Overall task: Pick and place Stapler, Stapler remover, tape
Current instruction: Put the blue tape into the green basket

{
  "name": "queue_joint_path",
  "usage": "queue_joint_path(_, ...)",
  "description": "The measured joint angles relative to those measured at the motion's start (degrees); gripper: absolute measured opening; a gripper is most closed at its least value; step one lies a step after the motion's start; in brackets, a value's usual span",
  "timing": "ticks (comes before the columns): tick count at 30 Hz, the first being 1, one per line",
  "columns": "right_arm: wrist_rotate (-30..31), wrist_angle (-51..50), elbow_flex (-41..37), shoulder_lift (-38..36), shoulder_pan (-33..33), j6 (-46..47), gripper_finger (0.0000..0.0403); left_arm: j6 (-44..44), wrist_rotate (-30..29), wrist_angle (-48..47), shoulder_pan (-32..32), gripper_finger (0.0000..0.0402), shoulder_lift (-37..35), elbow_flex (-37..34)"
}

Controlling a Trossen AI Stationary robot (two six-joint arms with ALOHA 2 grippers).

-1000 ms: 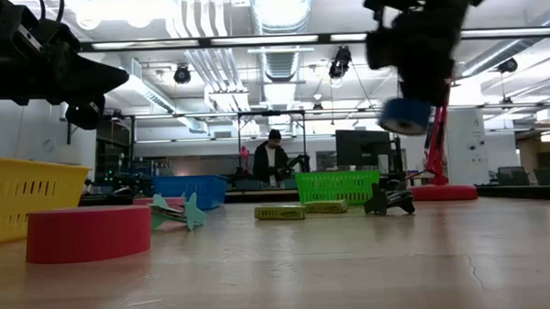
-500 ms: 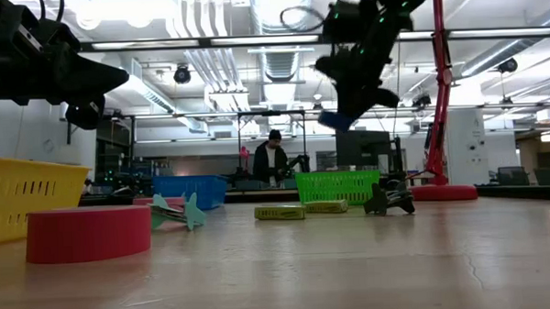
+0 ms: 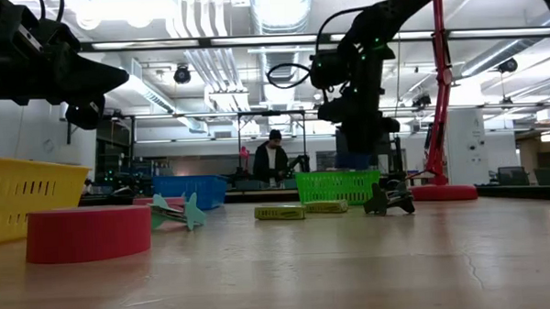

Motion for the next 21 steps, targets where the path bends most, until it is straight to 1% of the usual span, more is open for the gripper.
queue_joint_path(5,4.57,0.76,-0.05,0.16,-0.40,0.07,0.0059,0.00,0.00,0.00,0.02,0.0030,0.00,0.00)
queue_joint_path(16,4.98,3.21,-0.05,0.20,-0.44,-1.27,0.0061,0.00,0.00,0.00,0.02,0.0030,0.00,0.00)
queue_joint_path(18,4.99,3.27,-0.05,0.20,-0.44,-1.30,0.0068,-0.02,0.00,0.00,0.00,0.0030,0.00,0.00)
queue_joint_path(21,4.75,3.53,-0.07,0.20,-0.44,-1.29,0.0091,-0.01,0.00,0.00,0.02,0.0030,0.00,0.00)
